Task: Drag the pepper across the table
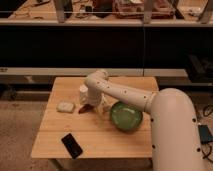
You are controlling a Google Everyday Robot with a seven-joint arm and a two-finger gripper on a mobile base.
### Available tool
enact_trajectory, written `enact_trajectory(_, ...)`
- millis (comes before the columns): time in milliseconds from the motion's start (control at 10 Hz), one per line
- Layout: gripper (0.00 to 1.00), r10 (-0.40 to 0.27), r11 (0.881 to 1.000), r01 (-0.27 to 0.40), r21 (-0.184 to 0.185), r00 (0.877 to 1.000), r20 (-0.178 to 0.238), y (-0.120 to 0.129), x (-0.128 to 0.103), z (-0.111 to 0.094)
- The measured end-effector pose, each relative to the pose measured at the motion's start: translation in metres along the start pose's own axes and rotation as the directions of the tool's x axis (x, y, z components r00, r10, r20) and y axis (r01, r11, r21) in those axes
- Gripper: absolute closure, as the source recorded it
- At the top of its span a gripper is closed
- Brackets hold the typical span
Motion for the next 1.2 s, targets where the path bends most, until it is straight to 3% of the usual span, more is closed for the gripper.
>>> enact_trajectory(300, 0.42, 0.004, 1.000, -0.004, -0.010, 1.000, -0.004, -0.004, 0.008, 0.006)
enact_trajectory(500, 0.65, 0.009, 1.000, -0.009, -0.005, 1.000, -0.002, -0.008, 0.012, 0.005)
enact_trajectory(600, 0.69, 0.010, 1.000, -0.010, -0.005, 1.000, -0.002, -0.007, 0.013, 0.003)
enact_trajectory(1200, 0.70, -0.002, 1.000, 0.002, -0.005, 1.000, 0.012, -0.002, 0.006, -0.004)
